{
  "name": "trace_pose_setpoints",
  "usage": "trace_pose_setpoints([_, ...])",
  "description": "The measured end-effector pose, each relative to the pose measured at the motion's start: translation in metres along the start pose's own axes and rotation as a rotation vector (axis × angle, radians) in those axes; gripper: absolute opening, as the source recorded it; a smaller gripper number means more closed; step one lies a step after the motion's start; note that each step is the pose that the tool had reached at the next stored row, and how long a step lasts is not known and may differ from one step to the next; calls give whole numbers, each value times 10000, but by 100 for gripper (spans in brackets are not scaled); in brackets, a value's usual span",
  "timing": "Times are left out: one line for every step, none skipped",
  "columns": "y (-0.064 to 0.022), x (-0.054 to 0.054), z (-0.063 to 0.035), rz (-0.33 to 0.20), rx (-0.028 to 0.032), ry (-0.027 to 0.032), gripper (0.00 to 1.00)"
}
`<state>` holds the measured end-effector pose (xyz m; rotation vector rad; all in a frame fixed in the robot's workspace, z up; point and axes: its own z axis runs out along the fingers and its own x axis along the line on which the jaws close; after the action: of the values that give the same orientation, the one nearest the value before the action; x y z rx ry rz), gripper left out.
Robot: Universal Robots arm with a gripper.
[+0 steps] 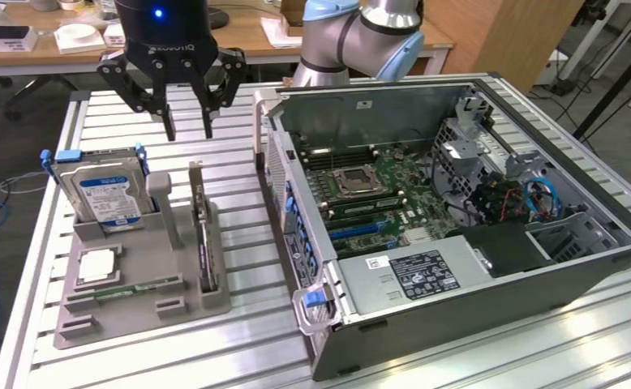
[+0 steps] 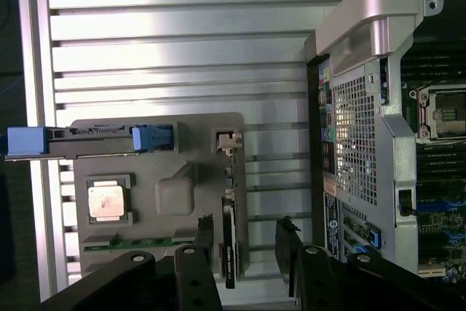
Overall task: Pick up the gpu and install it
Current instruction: 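Pick up the gpu and move the gpu toward the slot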
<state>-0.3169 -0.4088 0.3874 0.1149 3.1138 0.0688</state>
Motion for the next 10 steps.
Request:
trace_pose_setpoints([-1,0,0,-1,0,1,47])
trace_pose_setpoints([-2,0,2,-1,-1,0,47])
trace_pose_setpoints([-4,-1,3,-2,-2,-1,47])
trace_pose_setpoints([-6,-1,4,-2,-2,-2,47])
trace_pose_setpoints([-11,-2,3,-3,-1,0,47])
trace_pose_setpoints([-17,-2,4,-3,1,1,47])
trace_pose_setpoints([-23,-2,5,-1,0,1,47])
trace_pose_setpoints([-34,-3,8,-1,-1,0,47])
trace_pose_setpoints([-39,-3,10,-1,-1,0,47])
trace_pose_setpoints([-45,-3,15,0,-3,-2,47])
